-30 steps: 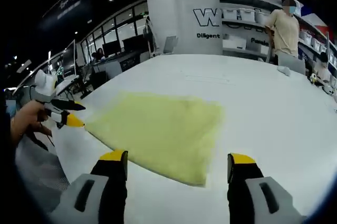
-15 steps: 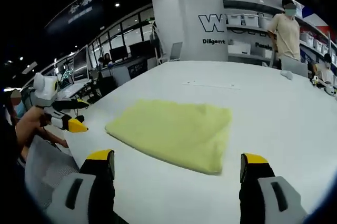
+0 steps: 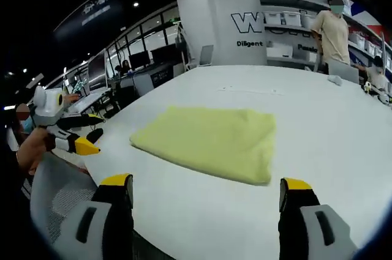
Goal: Fold the garment on the visible template until the final outline fits inside the template.
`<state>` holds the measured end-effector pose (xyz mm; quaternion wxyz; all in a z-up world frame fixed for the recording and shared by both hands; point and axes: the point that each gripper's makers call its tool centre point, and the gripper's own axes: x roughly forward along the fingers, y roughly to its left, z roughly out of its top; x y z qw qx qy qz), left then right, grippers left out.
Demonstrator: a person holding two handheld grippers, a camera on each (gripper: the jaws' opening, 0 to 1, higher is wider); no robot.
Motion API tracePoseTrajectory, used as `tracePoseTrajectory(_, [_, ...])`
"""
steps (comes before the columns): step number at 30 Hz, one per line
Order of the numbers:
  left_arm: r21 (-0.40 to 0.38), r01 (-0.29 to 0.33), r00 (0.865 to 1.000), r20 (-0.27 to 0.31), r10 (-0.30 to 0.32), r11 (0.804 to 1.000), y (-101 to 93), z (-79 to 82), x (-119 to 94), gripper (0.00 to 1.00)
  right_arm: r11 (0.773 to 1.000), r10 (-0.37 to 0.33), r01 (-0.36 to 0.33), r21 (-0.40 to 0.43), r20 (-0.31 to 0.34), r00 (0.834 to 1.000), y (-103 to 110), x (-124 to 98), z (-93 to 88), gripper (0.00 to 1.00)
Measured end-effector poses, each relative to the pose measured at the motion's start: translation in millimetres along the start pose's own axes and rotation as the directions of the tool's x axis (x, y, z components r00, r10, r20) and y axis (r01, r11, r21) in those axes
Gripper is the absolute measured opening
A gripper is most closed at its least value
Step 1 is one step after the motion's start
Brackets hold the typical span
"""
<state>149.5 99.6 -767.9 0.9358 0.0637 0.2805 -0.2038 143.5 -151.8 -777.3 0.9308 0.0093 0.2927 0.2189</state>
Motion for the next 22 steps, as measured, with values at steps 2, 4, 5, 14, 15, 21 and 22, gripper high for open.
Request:
tracePoseTrajectory(2, [-0.009,-0.009,1.000,-0.008,0.009,1.000,1.1,-7.3,0,0.99,1.000,-0.014,0.014,-0.011,0.011,1.000,-2,0,3.2,0.99])
tracePoseTrajectory(4, [-0.030,-0.015,1.000,-0.006,0.015,0.999,1.7,-13.4,0,0.99,1.000,-0.009,0.009,0.002,0.017,1.000,0,0,4.3,0.99])
tracePoseTrajectory(5, [-0.036,-0.015,1.000,-0.009,0.015,0.999,1.6,-15.2,0,0.99,1.000,-0.006,0.006,0.006,0.025,1.000,1,1,5.2,0.99])
tracePoseTrajectory(14, [-0.032,-0.002,0.999,-0.048,0.001,0.999,1.2,-24.5,6,0.99,0.999,-0.008,0.007,-0.037,-0.043,0.999,2,2,-11.2,0.99])
tracePoseTrajectory(15, [-0.030,-0.002,0.999,-0.053,0.000,1.000,0.6,-25.6,6,0.99,1.000,-0.016,0.014,-0.026,-0.054,0.998,-1,3,-13.9,0.99])
tracePoseTrajectory(21, [0.005,0.004,0.997,-0.073,-0.003,1.000,-1.8,-29.1,6,0.99,0.999,-0.004,0.006,0.043,-0.060,0.998,-3,1,-19.0,0.99])
tracePoseTrajectory(22, [-0.005,0.007,0.998,-0.068,-0.007,1.000,-1.9,-28.7,6,0.99,0.999,-0.008,0.010,0.034,-0.052,0.999,-2,1,-17.2,0.99])
